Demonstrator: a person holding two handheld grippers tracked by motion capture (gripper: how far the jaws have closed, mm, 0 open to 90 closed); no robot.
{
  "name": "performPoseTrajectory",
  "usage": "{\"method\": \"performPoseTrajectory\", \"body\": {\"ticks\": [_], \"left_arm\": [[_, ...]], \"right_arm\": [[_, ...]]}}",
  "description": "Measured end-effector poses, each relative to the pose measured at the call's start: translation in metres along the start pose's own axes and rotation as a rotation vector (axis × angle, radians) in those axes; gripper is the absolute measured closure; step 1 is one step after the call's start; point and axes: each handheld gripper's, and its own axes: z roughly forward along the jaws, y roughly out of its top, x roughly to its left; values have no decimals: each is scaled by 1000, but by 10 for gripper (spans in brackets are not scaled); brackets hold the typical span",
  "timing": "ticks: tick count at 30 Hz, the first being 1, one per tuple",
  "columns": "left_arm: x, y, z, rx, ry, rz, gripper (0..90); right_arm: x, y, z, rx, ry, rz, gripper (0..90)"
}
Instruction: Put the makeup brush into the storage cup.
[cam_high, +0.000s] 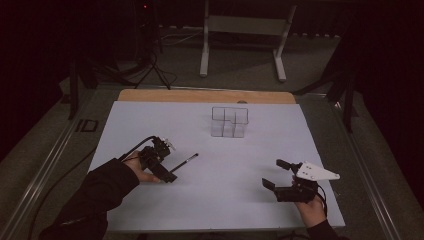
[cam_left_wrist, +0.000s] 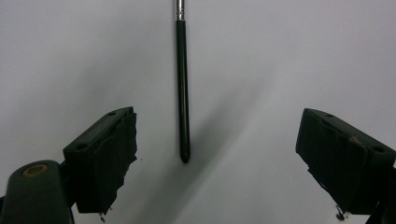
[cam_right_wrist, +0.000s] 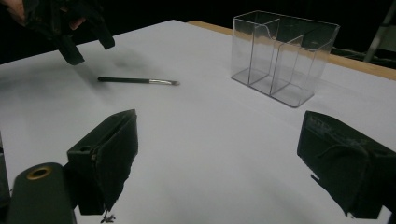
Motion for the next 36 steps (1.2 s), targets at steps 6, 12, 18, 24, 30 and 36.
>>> {"method": "performPoseTrajectory", "body": {"ticks": [6,12,18,24,30,36], "left_arm": [[-1,3,8,54,-5,12,213],[2,5,15,97,1,2,324],[5,7,22,127,22,2,468],[8,10,25,150,4,4,573],[8,12,31,176,35,21,640],[9,12,35,195,40,33,687]], "right_arm": [[0,0,0,1,-1,2,124],[0,0,0,2,0,-1,125],[0,0,0,4,-1,3,125],[0,0,0,5,-2,3,125],[0,0,0,3,-2,2,125],[0,0,0,3,-2,1,125]]}}
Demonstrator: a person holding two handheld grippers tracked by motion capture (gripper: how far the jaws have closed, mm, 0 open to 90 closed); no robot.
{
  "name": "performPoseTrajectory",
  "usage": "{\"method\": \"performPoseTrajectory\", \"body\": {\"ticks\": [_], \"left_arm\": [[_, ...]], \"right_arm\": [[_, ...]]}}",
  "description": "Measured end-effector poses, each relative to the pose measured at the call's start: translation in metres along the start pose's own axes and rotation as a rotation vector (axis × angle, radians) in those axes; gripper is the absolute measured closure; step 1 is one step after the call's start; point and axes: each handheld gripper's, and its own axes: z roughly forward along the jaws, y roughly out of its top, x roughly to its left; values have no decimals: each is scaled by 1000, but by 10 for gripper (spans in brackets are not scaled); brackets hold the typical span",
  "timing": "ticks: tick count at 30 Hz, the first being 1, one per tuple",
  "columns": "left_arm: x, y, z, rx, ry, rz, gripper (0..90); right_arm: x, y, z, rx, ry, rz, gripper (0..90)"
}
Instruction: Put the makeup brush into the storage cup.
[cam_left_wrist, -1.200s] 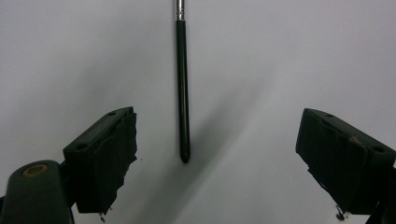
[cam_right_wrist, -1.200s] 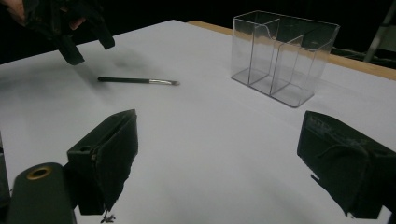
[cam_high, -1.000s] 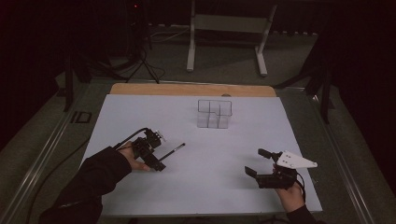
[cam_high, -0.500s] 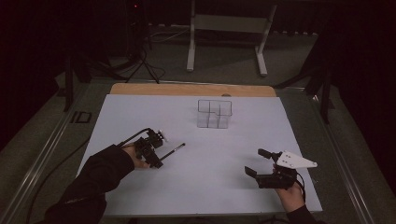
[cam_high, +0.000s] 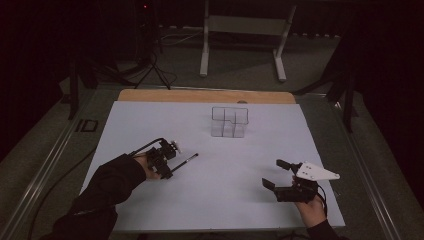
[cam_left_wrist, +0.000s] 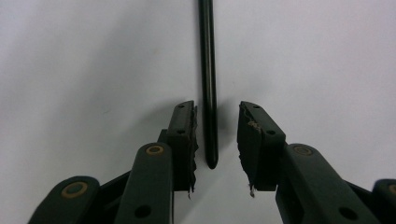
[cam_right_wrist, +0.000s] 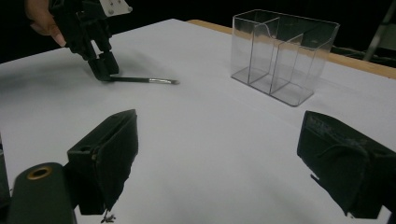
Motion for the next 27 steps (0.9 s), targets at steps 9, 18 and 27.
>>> {"method": "performPoseTrajectory", "body": {"ticks": [9,18,27], "left_arm": [[0,2,5,36,16,20,798],[-5,1,7,27,44,65,818],[-13,4,7,54,95,99,851]], "right_arm": [[0,0,0,-2,3,2,125],[0,0,0,0,3,6,125],[0,0,1,4,2,6,126]]}}
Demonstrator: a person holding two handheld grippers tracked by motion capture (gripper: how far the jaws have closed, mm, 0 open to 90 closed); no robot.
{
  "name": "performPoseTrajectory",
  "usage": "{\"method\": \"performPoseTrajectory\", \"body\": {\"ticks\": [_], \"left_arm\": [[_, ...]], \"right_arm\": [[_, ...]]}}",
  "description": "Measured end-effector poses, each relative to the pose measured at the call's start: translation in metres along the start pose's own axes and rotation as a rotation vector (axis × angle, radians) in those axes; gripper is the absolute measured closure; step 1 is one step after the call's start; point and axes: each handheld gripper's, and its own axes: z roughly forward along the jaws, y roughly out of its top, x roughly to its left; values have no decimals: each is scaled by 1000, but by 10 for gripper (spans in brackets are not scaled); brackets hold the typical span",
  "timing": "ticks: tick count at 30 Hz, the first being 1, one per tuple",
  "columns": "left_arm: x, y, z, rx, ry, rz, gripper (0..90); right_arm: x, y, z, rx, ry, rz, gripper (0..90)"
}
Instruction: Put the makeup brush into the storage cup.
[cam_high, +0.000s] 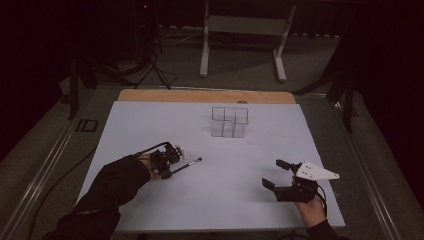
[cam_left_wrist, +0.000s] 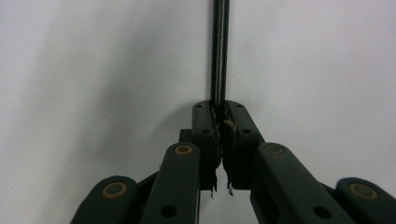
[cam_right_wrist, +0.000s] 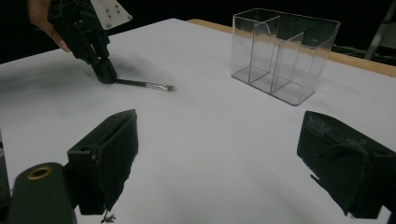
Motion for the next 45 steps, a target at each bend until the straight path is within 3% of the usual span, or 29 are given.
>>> {"method": "performPoseTrajectory", "body": {"ticks": [8,10,15,21,29,33,39,45], "left_arm": [[-1,-6,-9,-42,-58,-23,859],[-2,-8,-14,-75,-70,-47,859],[-7,-13,-30,-173,-81,-50,859],[-12,-15,-38,-215,-103,-63,859],[-16,-23,-53,-325,-155,-100,859],[-22,-26,-55,-346,-150,-80,859],[-27,-28,-60,-400,-147,-93,859],[-28,-31,-59,-458,-172,-95,858]], "right_arm": [[-1,0,0,-1,-6,11,125],[-1,0,0,0,-6,9,125],[-2,-1,0,1,-4,11,126],[-2,-1,0,0,-8,13,126],[-2,-1,0,1,-5,13,126],[-2,-1,1,2,-5,13,126],[-2,-1,1,6,-7,16,126],[-2,-1,1,7,-10,20,126]]}}
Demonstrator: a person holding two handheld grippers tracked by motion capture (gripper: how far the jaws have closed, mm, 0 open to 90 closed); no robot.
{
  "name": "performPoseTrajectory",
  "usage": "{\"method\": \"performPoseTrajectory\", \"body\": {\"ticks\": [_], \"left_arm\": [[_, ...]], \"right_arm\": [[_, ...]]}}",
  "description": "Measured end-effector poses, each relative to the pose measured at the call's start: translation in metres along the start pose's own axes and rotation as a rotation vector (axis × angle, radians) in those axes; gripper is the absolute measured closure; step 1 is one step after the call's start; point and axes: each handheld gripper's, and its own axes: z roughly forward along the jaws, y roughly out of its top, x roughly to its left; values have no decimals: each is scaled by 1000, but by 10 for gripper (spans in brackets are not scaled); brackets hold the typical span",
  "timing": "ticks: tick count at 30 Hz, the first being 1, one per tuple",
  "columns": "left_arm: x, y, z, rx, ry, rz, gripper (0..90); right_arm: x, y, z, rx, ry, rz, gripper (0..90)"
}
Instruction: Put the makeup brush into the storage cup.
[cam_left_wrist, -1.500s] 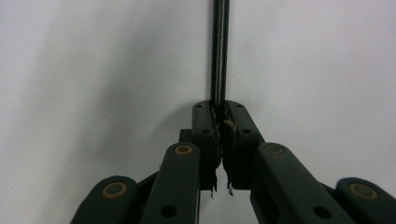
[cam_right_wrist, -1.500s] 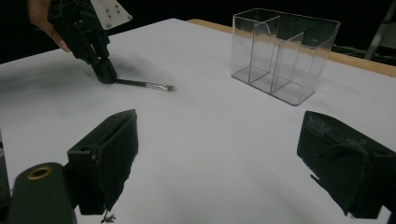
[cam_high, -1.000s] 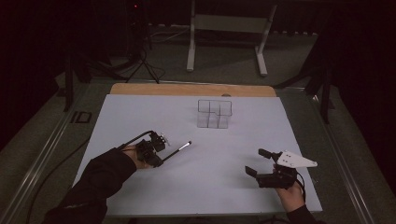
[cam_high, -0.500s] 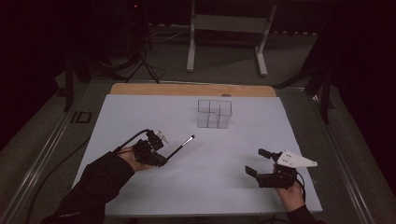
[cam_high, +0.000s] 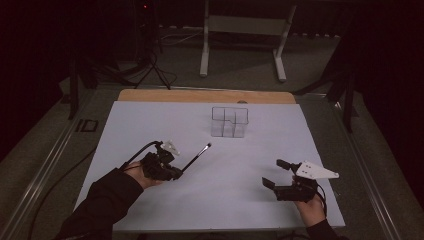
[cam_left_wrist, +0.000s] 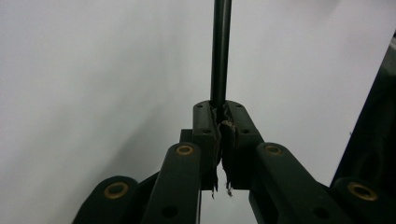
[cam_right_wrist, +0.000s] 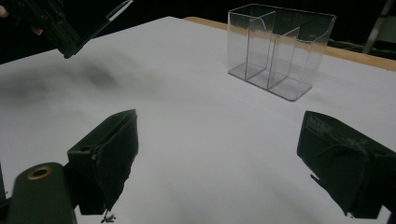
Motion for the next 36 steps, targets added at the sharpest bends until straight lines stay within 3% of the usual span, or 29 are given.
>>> {"method": "performPoseTrajectory", "body": {"ticks": [5,9,11,15,25,32,36], "left_arm": [[1,-5,3,-51,3,-17,859],[-2,-8,6,-80,-23,2,859],[-3,-9,7,-91,-12,4,858],[-8,-13,12,-120,-31,4,858],[-19,-15,22,-214,-29,-20,859],[-23,-18,28,-260,4,-54,859],[-25,-22,30,-286,15,-68,859]], "right_arm": [[1,1,0,-1,2,0,125],[0,1,0,-3,4,2,125],[0,1,0,-3,6,3,125],[1,1,1,3,12,-3,116],[3,1,3,8,15,-19,114],[4,3,-3,-57,-28,-18,115],[5,3,-3,-59,-5,-4,136]]}}
